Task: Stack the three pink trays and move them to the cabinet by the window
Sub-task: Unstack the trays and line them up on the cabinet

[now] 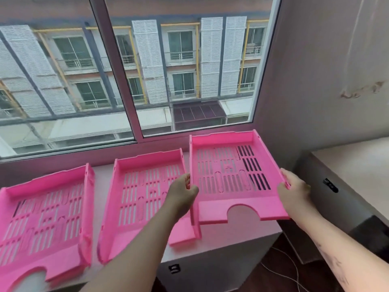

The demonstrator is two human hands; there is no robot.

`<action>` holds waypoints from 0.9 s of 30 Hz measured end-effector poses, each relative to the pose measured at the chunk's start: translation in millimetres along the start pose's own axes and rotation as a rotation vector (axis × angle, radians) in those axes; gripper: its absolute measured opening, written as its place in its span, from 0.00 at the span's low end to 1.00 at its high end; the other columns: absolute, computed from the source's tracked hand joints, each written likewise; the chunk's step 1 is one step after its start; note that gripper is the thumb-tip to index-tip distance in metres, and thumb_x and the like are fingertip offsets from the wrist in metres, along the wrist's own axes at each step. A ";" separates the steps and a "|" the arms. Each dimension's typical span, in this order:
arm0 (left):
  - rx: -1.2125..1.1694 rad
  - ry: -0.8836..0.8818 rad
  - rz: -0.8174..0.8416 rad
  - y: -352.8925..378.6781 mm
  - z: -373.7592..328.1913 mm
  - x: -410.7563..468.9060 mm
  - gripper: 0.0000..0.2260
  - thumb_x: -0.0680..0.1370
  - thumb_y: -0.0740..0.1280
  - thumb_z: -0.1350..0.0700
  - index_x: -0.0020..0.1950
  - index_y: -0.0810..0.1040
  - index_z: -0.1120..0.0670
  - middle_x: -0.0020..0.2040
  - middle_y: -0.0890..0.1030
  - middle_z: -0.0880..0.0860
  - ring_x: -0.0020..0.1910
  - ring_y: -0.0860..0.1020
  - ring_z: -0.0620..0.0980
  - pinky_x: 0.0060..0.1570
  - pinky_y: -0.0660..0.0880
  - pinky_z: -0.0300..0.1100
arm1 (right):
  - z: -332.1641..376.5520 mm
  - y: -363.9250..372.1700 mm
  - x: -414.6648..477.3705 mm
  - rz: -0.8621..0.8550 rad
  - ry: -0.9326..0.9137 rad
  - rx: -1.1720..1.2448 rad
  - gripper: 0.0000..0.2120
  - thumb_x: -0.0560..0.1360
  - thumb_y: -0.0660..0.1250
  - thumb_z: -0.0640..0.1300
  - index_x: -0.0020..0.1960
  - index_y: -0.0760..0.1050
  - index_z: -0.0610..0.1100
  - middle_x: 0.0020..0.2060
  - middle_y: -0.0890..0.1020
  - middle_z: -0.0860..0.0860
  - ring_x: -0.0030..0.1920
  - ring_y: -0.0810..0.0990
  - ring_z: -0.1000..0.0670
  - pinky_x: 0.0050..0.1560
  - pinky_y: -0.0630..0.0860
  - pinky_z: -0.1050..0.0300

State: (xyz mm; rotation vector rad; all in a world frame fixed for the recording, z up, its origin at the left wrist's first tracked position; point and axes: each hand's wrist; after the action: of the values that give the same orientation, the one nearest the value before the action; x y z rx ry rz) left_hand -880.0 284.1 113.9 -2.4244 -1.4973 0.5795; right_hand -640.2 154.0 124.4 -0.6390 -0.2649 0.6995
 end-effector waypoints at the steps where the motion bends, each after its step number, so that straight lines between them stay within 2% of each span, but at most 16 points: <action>1: 0.037 -0.023 -0.011 9.6 0.3 0.9 0.19 0.76 0.63 0.60 0.67 0.74 0.61 0.64 0.79 0.63 0.62 0.78 0.62 0.63 0.75 0.60 | -6.4 -2.5 5.1 0.021 0.004 -0.008 0.22 0.78 0.55 0.33 0.69 0.73 0.45 0.51 0.82 0.46 0.45 0.82 0.42 0.46 0.83 0.41; 4: 0.119 -0.083 -0.074 32.5 -2.2 -4.1 0.23 0.78 0.65 0.59 0.72 0.69 0.63 0.70 0.74 0.61 0.69 0.72 0.58 0.70 0.68 0.52 | -25.4 -4.4 17.2 0.083 0.016 -0.006 0.23 0.79 0.56 0.34 0.71 0.71 0.47 0.51 0.81 0.47 0.45 0.83 0.43 0.42 0.84 0.44; 8: 0.269 -0.123 -0.176 50.2 4.6 -5.3 0.25 0.77 0.66 0.51 0.73 0.70 0.57 0.71 0.71 0.57 0.72 0.66 0.56 0.72 0.63 0.54 | -47.2 -2.0 29.1 0.133 0.047 0.041 0.23 0.79 0.57 0.35 0.73 0.70 0.48 0.56 0.82 0.47 0.46 0.83 0.44 0.42 0.82 0.50; 10: 0.296 -0.125 -0.210 55.6 7.4 -5.9 0.24 0.77 0.67 0.50 0.72 0.70 0.55 0.69 0.69 0.55 0.70 0.64 0.54 0.71 0.64 0.54 | -54.9 -0.6 32.5 0.155 0.047 0.075 0.23 0.79 0.58 0.35 0.73 0.70 0.47 0.54 0.81 0.50 0.48 0.82 0.45 0.45 0.82 0.49; 13: 0.237 -0.124 -0.218 64.7 11.9 -8.5 0.29 0.77 0.67 0.53 0.76 0.62 0.54 0.73 0.62 0.54 0.72 0.66 0.54 0.69 0.66 0.53 | -62.7 3.6 33.3 0.195 0.064 0.135 0.24 0.79 0.58 0.34 0.73 0.69 0.47 0.59 0.80 0.49 0.53 0.80 0.47 0.55 0.80 0.47; 17: 0.159 -0.177 -0.192 69.5 20.1 -14.0 0.34 0.78 0.65 0.53 0.80 0.51 0.54 0.80 0.56 0.53 0.78 0.57 0.54 0.74 0.58 0.54 | -66.9 13.5 38.5 0.235 0.045 0.139 0.24 0.78 0.59 0.33 0.73 0.69 0.45 0.66 0.78 0.47 0.62 0.78 0.47 0.64 0.75 0.48; 20: 0.131 -0.212 -0.202 64.2 26.5 -14.7 0.34 0.79 0.64 0.55 0.80 0.50 0.52 0.81 0.55 0.52 0.78 0.56 0.54 0.74 0.57 0.55 | -63.4 21.5 43.0 0.262 0.016 0.128 0.24 0.78 0.58 0.33 0.73 0.70 0.45 0.63 0.80 0.47 0.59 0.79 0.48 0.57 0.76 0.55; 22: 0.114 -0.235 -0.199 58.4 30.2 -12.3 0.32 0.80 0.62 0.56 0.80 0.50 0.51 0.80 0.56 0.51 0.78 0.57 0.55 0.73 0.58 0.55 | -60.7 26.7 44.2 0.274 0.005 0.124 0.24 0.78 0.58 0.34 0.73 0.69 0.46 0.60 0.81 0.49 0.55 0.81 0.48 0.47 0.77 0.61; 24: 0.102 -0.240 -0.191 54.3 32.2 -9.6 0.31 0.81 0.61 0.56 0.81 0.50 0.51 0.80 0.56 0.51 0.78 0.57 0.55 0.74 0.58 0.54 | -59.6 30.7 45.1 0.270 -0.006 0.126 0.24 0.79 0.57 0.34 0.74 0.69 0.46 0.59 0.82 0.49 0.50 0.81 0.49 0.38 0.73 0.69; 27: 0.097 -0.225 -0.198 52.3 34.2 -5.5 0.30 0.82 0.59 0.57 0.81 0.49 0.51 0.81 0.55 0.51 0.79 0.56 0.54 0.74 0.56 0.52 | -57.3 34.4 44.3 0.260 -0.017 0.115 0.24 0.79 0.58 0.34 0.75 0.67 0.44 0.60 0.80 0.48 0.49 0.78 0.53 0.33 0.69 0.77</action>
State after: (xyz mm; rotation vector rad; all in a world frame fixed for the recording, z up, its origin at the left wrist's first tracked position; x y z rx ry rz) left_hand -855.6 255.3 63.8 -2.1645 -1.7266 0.8826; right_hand -600.3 177.7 58.9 -0.5632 -0.1575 0.9630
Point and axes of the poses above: each hand's wrist, its own x-axis towards the middle knuckle, its own y-axis out of the palm, z = x × y
